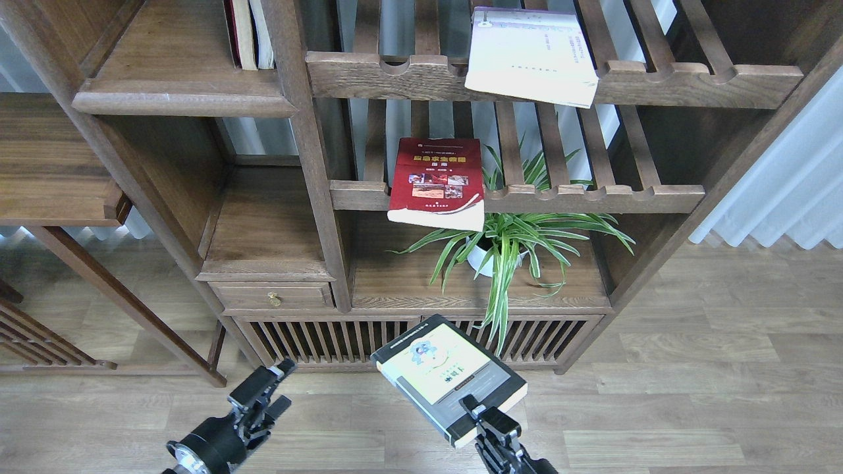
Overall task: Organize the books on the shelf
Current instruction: 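Pull the green book down off the shelf and pass it to the left gripper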
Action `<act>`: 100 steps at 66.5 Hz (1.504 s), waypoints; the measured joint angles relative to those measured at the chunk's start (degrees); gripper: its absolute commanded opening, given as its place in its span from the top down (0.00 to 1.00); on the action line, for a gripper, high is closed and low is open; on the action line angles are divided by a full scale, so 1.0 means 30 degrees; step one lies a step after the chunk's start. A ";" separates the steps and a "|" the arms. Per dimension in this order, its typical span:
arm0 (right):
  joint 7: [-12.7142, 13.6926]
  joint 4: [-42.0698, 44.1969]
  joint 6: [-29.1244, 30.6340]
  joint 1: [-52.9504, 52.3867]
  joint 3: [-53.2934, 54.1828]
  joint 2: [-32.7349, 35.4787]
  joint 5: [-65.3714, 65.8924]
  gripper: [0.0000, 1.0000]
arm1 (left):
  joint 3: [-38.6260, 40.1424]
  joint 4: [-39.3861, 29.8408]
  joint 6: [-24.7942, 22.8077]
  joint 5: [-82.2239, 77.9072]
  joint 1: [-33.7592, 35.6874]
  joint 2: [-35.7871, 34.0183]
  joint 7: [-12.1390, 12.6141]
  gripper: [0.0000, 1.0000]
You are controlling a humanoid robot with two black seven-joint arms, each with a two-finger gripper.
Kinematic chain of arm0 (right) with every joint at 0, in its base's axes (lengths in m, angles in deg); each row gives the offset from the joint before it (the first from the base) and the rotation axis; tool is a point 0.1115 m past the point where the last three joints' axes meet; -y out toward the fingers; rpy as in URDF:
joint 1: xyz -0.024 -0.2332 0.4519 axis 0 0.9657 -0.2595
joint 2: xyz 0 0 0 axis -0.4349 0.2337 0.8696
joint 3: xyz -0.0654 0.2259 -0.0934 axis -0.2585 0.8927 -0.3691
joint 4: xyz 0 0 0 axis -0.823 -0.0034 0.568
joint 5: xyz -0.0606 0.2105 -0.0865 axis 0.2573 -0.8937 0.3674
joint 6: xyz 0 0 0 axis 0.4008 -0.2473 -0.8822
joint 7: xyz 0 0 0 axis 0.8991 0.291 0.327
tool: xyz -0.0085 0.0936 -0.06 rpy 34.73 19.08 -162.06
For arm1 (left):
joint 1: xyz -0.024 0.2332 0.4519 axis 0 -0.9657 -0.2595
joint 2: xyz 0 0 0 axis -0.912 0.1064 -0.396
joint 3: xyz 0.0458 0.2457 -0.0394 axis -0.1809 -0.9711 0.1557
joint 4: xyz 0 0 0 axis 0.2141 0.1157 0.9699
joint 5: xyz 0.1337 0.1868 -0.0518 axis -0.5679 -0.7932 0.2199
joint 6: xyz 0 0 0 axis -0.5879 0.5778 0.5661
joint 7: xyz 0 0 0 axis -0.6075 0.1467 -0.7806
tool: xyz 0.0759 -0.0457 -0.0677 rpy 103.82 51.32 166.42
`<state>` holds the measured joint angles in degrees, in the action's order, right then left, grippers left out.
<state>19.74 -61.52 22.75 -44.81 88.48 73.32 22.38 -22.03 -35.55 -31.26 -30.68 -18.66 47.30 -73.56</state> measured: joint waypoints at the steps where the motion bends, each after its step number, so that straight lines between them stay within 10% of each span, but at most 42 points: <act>1: 0.0018 0.0000 0.0000 0.0000 -0.0042 0.0001 0.0000 0.97 | -0.0034 0.0023 0.0000 0.0000 0.0000 0.0034 0.0000 0.00; 61: 0.0069 -0.0072 0.0000 0.0016 -0.2576 0.0001 -0.0034 0.96 | -0.1231 0.2074 -0.0003 -0.0096 0.0173 0.2988 0.0032 0.12; 85: 0.0068 0.0082 0.0000 0.0034 -0.2704 0.0001 0.0035 0.96 | -0.1235 0.2121 -0.0003 -0.0566 0.0280 0.2932 0.0226 0.33; 100: 0.0067 0.0101 0.0000 0.0033 -0.2704 0.0000 0.0032 0.96 | -0.1213 0.2121 0.0004 -0.0857 0.0729 0.2915 0.0139 0.66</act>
<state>19.94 -61.22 22.75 -44.71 80.36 73.31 22.47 -25.67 -29.18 -31.25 -33.25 -16.48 56.04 -73.15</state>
